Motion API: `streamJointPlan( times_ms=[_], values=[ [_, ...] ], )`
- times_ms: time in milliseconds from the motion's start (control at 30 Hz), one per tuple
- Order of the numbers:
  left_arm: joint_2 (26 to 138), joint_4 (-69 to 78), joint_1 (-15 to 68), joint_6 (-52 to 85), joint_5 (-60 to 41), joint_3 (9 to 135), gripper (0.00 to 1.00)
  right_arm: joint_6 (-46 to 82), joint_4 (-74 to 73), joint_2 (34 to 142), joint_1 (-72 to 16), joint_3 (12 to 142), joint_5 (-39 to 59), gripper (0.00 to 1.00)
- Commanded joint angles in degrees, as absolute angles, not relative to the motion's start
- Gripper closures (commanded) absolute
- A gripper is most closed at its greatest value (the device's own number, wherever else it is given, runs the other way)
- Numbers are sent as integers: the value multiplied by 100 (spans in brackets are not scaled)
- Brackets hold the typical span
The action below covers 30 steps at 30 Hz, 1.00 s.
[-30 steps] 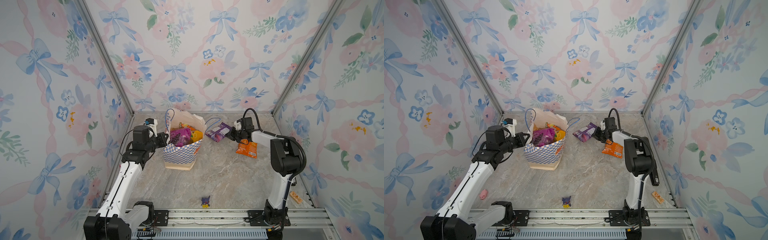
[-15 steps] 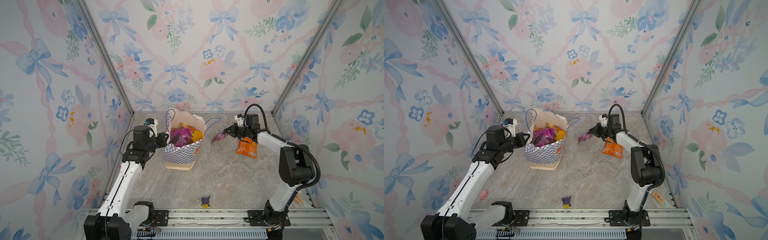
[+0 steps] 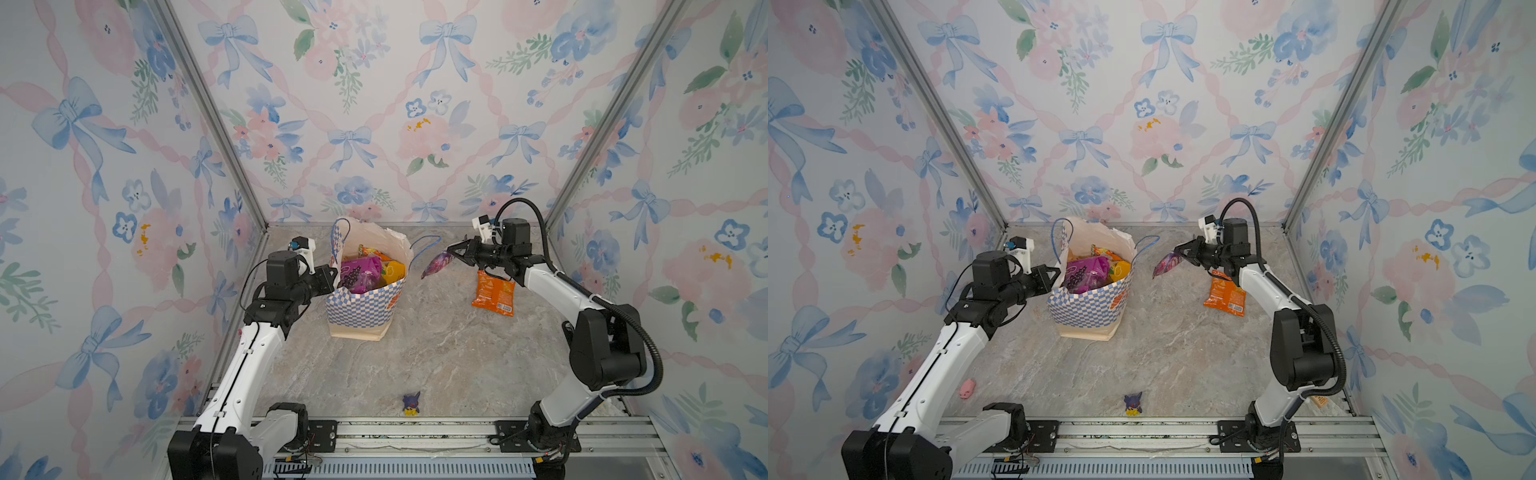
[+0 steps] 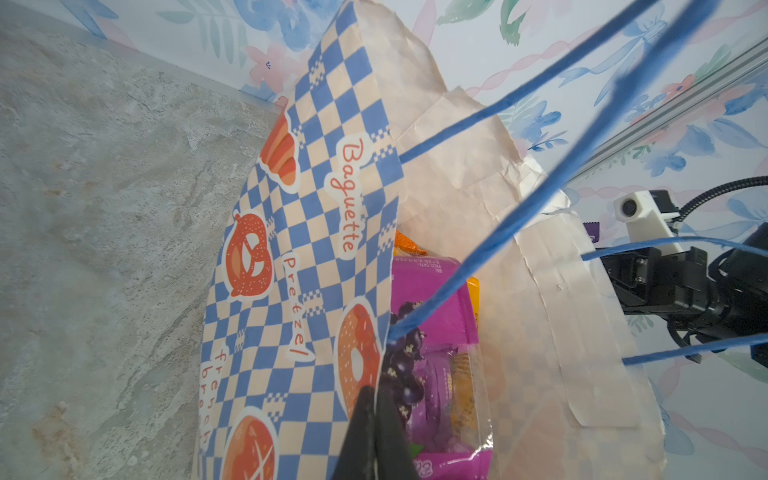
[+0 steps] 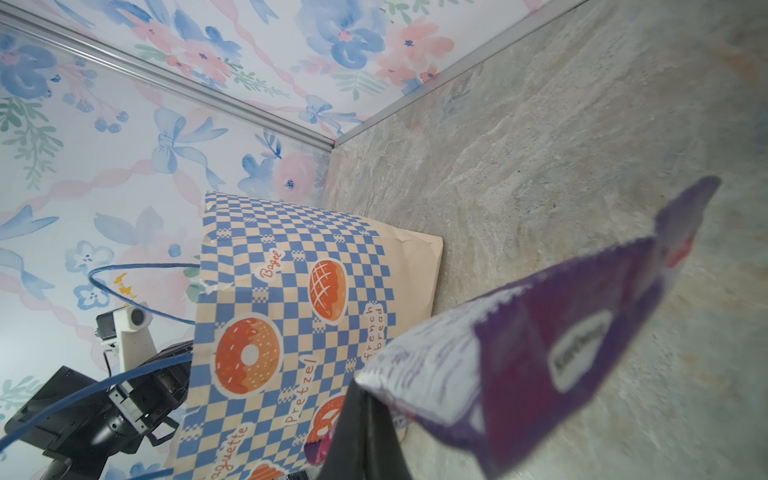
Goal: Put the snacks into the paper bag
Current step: 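Lift the purple FOXS candy bag with the right gripper off the table, then carry the purple FOXS candy bag with the right gripper over the paper bag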
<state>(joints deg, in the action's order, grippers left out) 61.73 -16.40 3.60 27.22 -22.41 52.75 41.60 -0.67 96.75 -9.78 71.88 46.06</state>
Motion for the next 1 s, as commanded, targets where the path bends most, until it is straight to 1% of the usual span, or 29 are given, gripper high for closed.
streamJointPlan(
  times_ms=[0,200,600,667,767,967],
  values=[
    [6263,-1733,316,2619,-2285,5325,100,4327,-374,9435,-931,7331,4911,100],
    [6274,-1731,316,2619,-2285,5326,100,4314,-26,9002,-959,7818,4950,100],
    [6330,-1731,316,2592,-2303,5335,100,3696,1502,8412,-1204,9729,4611,100],
    [6328,-1731,316,2586,-2312,5329,100,3614,1744,8394,-1297,10080,4597,100],
    [6331,-1731,316,2587,-2311,5335,100,3268,2096,8391,-1519,10565,4274,100],
    [6372,-1730,316,2580,-2329,5353,100,3095,2324,8529,-2120,11160,4041,100]
  ],
)
